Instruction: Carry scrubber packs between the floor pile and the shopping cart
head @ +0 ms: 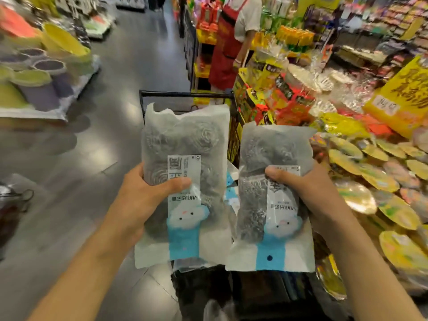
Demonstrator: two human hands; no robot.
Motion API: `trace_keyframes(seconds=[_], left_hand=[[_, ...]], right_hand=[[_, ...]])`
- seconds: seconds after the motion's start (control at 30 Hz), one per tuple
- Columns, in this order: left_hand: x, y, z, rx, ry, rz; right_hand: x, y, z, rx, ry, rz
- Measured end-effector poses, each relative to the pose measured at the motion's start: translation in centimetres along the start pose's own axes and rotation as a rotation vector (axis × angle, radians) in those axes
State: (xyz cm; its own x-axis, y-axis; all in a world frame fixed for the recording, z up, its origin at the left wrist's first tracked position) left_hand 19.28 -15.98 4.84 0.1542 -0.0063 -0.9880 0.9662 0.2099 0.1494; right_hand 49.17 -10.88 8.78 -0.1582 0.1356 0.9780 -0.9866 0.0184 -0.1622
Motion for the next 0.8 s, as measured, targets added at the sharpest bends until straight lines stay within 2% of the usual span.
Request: trace_keyframes(seconds=[0.23,0.53,0.67,0.8], left_hand=[[4.9,1.4,-4.2,-0.183,-0.104,-0.037],[12.7,2.4,-8.3,-0.275,-0.241,-0.101],[16.5,2.3,-9.1,-0.255,-0.321,-0.139],[18.9,1.6,-8.8,-0.28,-0.383,-0.162]], right_hand=[[-4.9,1.0,-10.2,0.14,0.092,-0.011],[-13.6,2.5,-17.9,0.229,0.191,0.054],[-19.5,4.1,-20.9,0.249,0.31,0.239],[-27.0,4.5,-23.3,0.219,0.49,0.572]])
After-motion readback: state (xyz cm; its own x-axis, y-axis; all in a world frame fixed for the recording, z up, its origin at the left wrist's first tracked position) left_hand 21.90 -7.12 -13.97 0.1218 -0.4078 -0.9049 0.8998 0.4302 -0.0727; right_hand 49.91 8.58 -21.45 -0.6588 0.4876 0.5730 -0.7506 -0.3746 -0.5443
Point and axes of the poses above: each hand's wrist, its own z-axis away from the middle knuckle, its own y-axis out of the palm, x = y × z, the point moved 8 cm from there along -z, towards the middle knuckle, and after that the axes turned 8 degrees about y, right-handed, at the moved point
